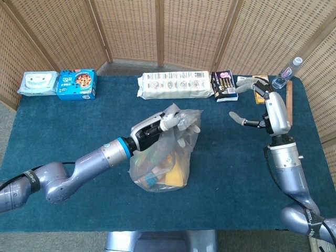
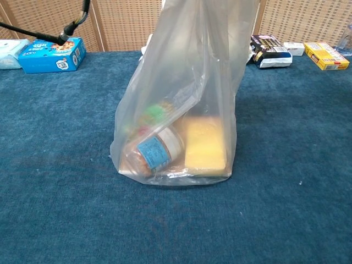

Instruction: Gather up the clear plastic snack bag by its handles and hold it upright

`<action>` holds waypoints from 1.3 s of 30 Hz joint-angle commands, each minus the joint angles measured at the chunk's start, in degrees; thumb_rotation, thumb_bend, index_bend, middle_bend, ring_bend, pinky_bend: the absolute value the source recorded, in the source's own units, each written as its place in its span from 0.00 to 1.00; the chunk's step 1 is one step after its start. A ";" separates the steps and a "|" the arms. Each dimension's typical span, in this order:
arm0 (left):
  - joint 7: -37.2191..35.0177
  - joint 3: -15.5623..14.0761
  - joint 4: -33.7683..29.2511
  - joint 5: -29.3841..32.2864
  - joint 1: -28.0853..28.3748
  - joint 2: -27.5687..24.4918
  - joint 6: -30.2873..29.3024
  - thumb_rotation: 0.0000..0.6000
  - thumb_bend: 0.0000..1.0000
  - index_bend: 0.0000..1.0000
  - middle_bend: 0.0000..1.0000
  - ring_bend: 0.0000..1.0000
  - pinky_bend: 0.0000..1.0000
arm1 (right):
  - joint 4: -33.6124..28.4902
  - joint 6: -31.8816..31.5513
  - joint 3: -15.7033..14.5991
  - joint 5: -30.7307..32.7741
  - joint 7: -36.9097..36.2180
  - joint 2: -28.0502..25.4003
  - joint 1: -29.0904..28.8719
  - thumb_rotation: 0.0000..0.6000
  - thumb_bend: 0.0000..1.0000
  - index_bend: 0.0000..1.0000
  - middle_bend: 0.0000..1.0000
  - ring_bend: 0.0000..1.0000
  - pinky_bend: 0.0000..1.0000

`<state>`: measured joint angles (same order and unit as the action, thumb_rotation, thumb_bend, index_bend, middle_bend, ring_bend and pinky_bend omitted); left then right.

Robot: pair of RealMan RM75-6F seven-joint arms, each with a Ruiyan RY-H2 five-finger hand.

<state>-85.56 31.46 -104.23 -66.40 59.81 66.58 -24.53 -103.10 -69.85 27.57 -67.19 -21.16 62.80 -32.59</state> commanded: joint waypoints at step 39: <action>7.59 28.92 0.76 15.68 -18.03 12.18 21.68 0.64 0.30 0.64 0.66 0.57 0.69 | 1.23 0.58 -1.10 -0.19 2.82 0.28 -0.45 1.00 0.24 0.43 0.32 0.22 0.11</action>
<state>-78.80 59.71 -103.38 -51.35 42.38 78.29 -3.55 -101.98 -69.35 26.54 -67.47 -18.47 63.06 -32.99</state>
